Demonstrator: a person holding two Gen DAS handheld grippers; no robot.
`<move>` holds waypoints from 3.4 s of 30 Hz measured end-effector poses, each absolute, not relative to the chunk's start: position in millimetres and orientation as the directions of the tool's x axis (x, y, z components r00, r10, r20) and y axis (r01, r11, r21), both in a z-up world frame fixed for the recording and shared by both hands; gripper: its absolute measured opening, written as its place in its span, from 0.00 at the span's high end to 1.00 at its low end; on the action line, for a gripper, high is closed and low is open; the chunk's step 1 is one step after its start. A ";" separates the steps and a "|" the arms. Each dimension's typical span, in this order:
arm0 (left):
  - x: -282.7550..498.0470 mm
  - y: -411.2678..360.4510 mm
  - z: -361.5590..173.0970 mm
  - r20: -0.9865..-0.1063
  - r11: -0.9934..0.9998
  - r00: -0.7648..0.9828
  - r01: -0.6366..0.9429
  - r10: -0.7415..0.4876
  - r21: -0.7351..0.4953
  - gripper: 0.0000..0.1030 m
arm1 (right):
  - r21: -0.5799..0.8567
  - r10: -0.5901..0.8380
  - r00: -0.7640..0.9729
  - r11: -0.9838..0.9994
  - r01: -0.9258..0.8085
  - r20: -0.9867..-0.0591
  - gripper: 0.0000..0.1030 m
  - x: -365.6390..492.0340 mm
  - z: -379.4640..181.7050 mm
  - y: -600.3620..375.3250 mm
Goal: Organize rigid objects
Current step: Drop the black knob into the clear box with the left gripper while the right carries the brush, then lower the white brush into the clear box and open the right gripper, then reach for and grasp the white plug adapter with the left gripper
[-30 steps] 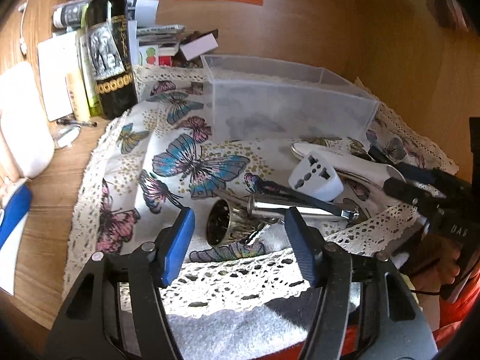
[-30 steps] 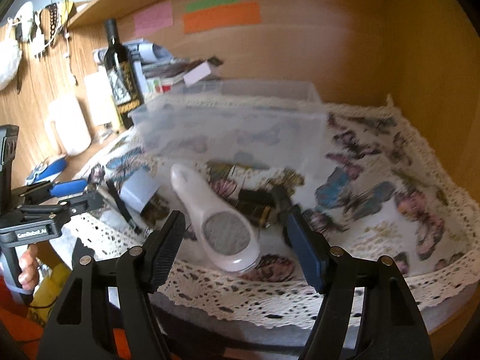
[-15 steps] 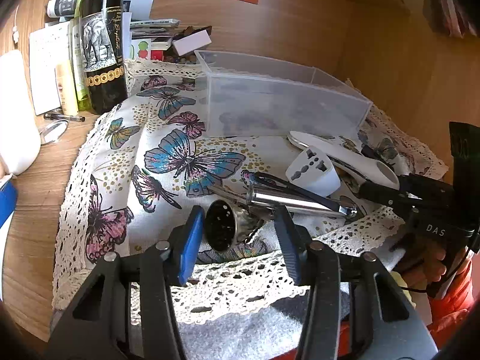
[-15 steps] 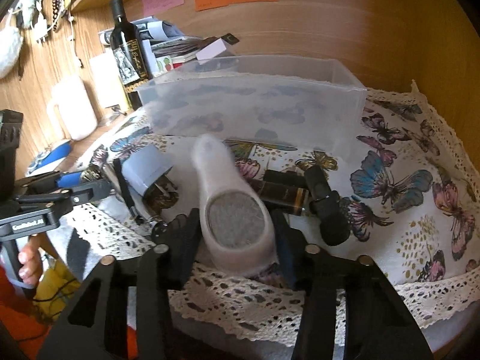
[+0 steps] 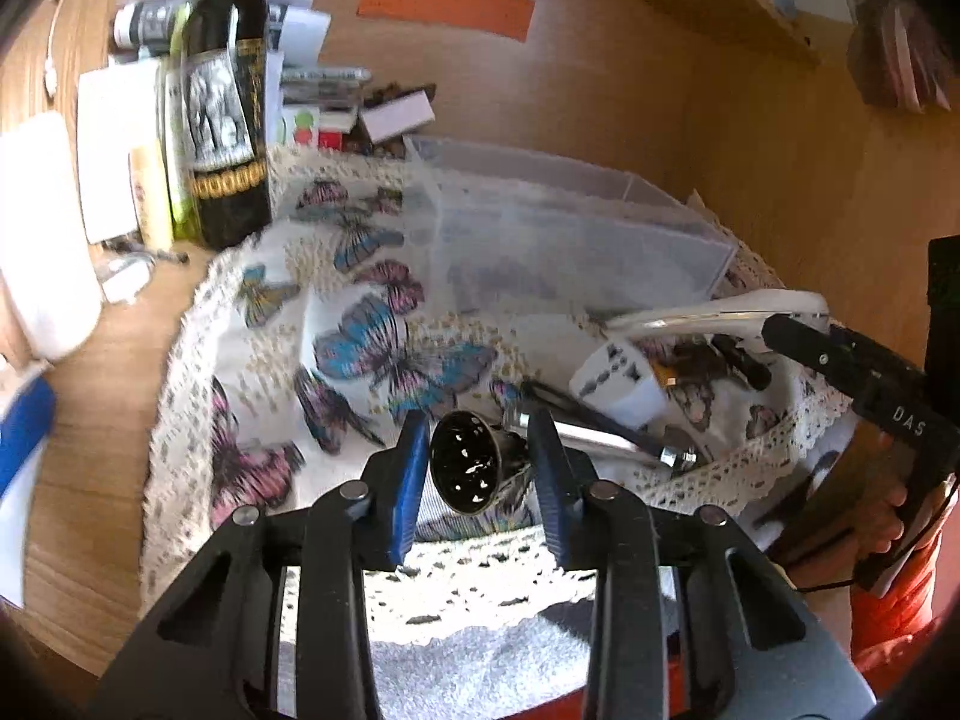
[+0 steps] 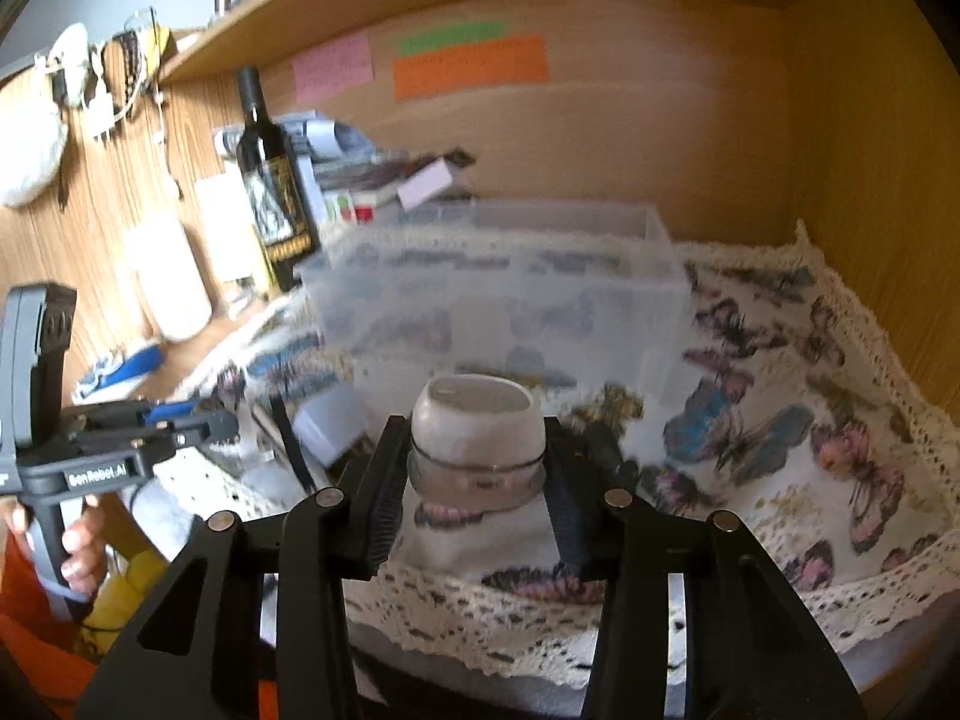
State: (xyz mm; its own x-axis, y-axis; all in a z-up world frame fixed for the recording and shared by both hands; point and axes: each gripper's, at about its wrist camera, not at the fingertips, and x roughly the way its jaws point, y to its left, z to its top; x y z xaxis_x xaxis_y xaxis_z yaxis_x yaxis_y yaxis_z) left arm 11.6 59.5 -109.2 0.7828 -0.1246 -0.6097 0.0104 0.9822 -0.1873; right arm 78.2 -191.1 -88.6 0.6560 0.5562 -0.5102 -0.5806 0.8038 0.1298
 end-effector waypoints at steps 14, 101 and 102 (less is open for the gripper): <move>31.8 60.9 -53.0 -0.501 0.988 0.862 -0.004 -0.077 -0.157 0.68 | 0.096 0.559 0.735 0.815 -0.571 -0.384 0.63 83.5 -40.2 -191.7; 67.0 14.7 -66.8 -0.588 0.997 0.808 -0.015 -0.031 -0.074 0.01 | 0.015 0.480 0.757 0.849 -0.529 -0.442 0.20 94.7 -33.3 -208.2; 68.8 13.1 -74.0 -0.605 0.997 0.795 -0.007 -0.043 -0.081 0.01 | 0.022 0.469 0.755 0.855 -0.519 -0.458 0.20 96.7 -39.9 -210.9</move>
